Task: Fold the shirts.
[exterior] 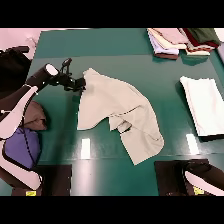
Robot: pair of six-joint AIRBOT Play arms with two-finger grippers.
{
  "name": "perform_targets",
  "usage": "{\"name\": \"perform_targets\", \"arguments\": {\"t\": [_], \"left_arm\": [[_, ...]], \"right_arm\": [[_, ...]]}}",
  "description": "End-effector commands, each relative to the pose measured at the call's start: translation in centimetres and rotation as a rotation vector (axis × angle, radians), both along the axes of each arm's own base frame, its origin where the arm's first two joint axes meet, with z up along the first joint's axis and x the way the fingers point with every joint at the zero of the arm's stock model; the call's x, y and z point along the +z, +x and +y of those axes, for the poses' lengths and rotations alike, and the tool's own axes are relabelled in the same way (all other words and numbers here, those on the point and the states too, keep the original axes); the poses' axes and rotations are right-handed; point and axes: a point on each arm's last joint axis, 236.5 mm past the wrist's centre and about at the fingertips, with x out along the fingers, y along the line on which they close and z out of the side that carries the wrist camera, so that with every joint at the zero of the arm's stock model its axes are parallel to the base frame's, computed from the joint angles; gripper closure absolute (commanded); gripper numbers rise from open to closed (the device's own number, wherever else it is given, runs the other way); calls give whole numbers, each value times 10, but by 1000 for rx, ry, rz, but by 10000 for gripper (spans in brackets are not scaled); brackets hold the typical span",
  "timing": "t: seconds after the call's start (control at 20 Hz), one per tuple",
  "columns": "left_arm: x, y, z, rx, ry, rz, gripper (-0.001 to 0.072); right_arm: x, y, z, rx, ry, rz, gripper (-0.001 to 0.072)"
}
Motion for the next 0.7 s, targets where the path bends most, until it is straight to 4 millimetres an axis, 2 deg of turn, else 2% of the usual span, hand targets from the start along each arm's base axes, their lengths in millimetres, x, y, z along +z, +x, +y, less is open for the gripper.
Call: {"name": "perform_targets", "arguments": {"t": [0.0, 0.05, 0.2, 0.35, 0.4, 0.45, 0.55, 0.65], "left_arm": [[41, 18, -3, -47, -4, -79, 685], [61, 25, -3, -64, 10, -122, 685], [116, 41, -1, -79, 26, -241, 685], [138, 44, -2, -95, 33, -278, 684], [138, 43, -2, -99, 33, -273, 684], [136, 41, -2, -105, 37, -263, 685], [134, 37, -2, -113, 42, -249, 684], [133, 36, -2, -116, 42, -244, 685]], "right_arm": [[-45, -1, -29, -104, -87, 150, 697], [-69, -1, -42, -148, -101, 222, 697], [-173, -11, -90, -272, -137, 518, 697], [-277, -25, -116, -351, -2, 770, 674], [-310, -29, -118, -358, 74, 845, 434], [-338, -31, -120, -371, 140, 908, 252], [-387, -33, -116, -360, 224, 1003, 240], [-417, -24, -103, -337, 272, 1039, 262]]}}
